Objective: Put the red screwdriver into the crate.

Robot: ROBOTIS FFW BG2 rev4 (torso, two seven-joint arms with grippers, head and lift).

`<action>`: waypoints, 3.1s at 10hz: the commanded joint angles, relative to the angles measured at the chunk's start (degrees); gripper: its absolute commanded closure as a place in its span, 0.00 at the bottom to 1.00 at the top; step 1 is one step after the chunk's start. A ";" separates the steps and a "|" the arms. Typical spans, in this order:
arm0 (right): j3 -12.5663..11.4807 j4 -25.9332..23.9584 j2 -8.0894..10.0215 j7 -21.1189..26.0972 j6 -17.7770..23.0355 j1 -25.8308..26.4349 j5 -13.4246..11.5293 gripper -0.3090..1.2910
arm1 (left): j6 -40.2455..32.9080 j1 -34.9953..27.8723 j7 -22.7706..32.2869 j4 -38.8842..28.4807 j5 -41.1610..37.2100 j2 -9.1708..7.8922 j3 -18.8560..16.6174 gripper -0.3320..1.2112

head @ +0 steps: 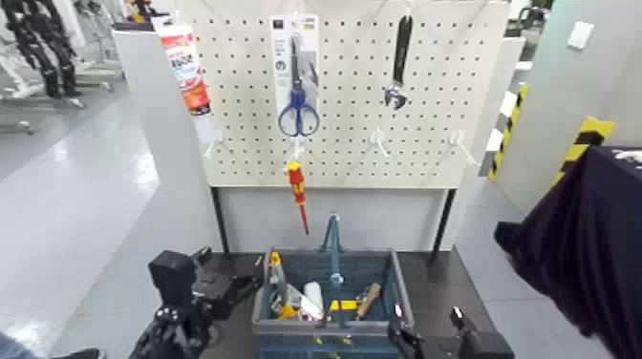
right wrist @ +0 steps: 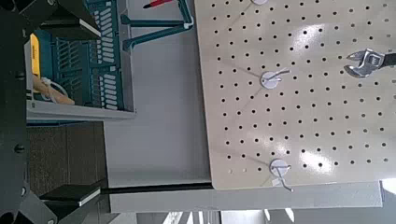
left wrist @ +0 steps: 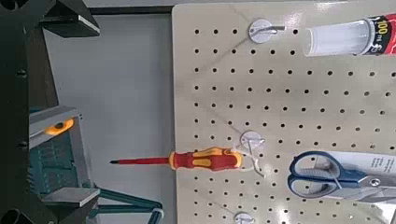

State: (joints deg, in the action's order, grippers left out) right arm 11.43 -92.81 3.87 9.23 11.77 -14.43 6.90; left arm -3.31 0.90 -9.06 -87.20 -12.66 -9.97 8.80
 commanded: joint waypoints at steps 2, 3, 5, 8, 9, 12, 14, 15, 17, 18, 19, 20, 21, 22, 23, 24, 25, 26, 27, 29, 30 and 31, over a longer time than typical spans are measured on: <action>0.18 0.09 0.00 0.00 0.00 0.10 0.22 0.28 | 1.91 4.90 -2.89 2.92 -2.02 -1.45 0.78 0.28; 0.26 0.09 0.00 0.00 0.00 0.19 0.31 0.28 | 2.43 6.22 -3.60 3.88 -2.45 -1.81 1.57 0.28; 0.26 0.09 0.00 0.00 0.00 0.19 0.31 0.28 | 3.67 8.77 -5.70 5.64 -3.95 -2.33 2.36 0.28; 0.44 0.18 0.00 0.00 0.00 0.37 0.40 0.28 | 3.93 13.60 -9.31 9.77 -4.56 -3.21 3.94 0.28; 0.44 0.26 0.00 0.00 0.00 0.37 0.40 0.28 | 3.58 14.92 -10.01 11.18 -4.65 -3.30 4.21 0.28; 0.70 0.35 0.00 -0.09 0.18 0.45 0.57 0.28 | 3.23 19.32 -13.62 15.57 -6.67 -3.39 5.44 0.28; 0.88 0.35 0.09 -0.09 0.18 0.63 0.66 0.28 | 3.05 22.92 -16.78 18.91 -6.76 -3.39 7.46 0.28; 0.88 0.44 0.09 -0.09 0.18 0.63 0.75 0.28 | 2.17 24.59 -17.92 20.58 -6.67 -3.39 8.25 0.28; 0.88 0.44 0.09 -0.09 0.27 0.81 0.75 0.28 | 1.91 27.84 -21.35 23.75 -6.67 -3.04 9.13 0.28; 0.97 0.44 0.17 -0.09 0.35 0.89 0.75 0.28 | 1.64 29.33 -22.23 25.24 -6.85 -2.95 9.92 0.28; 0.97 0.44 0.17 -0.09 0.35 0.98 0.75 0.28 | 1.73 30.65 -23.55 26.73 -6.94 -2.86 10.54 0.28; 1.14 0.44 0.26 -0.09 0.44 1.07 0.75 0.28 | 1.64 32.06 -24.78 28.58 -7.03 -2.77 11.06 0.28; 1.05 0.44 0.26 -0.09 0.62 1.16 0.75 0.28 | 1.64 33.64 -26.36 30.60 -7.38 -2.60 11.50 0.28; 1.14 0.44 0.26 -0.09 0.79 1.24 0.75 0.28 | 1.38 34.70 -27.06 31.74 -7.64 -2.42 11.68 0.28; 1.14 0.44 0.35 -0.09 0.97 1.33 0.84 0.28 | 1.20 36.10 -28.12 33.33 -7.73 -2.16 12.03 0.28; 1.23 0.44 0.35 -0.09 1.06 1.42 0.84 0.28 | 0.15 37.68 -29.35 35.52 -8.08 -1.63 12.38 0.29; 1.32 0.44 0.44 -0.09 1.23 1.51 0.84 0.28 | -0.47 39.09 -30.23 37.37 -8.52 -1.01 13.17 0.29; 1.32 0.44 0.44 -0.18 1.32 1.51 0.84 0.28 | -0.99 40.15 -30.75 38.69 -8.61 -0.57 13.88 0.29; 1.32 0.44 0.44 -0.18 1.41 1.60 0.84 0.28 | -1.26 41.02 -31.11 39.92 -8.69 -0.22 14.40 0.29; 1.32 0.44 0.44 -0.18 1.41 1.60 0.84 0.28 | -1.61 42.34 -31.63 42.55 -9.49 0.30 15.11 0.29; 1.41 0.44 0.44 -0.18 1.50 1.60 0.84 0.28 | -1.61 42.96 -31.72 43.70 -9.57 0.66 15.37 0.29; 1.41 0.44 0.44 -0.18 1.50 1.60 0.84 0.28 | -1.61 43.40 -31.90 44.58 -9.57 0.92 15.63 0.29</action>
State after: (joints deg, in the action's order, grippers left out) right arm 12.81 -92.37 4.31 9.05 13.27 -12.83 7.73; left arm -4.92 43.97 -40.91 -43.22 -22.22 -9.25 24.28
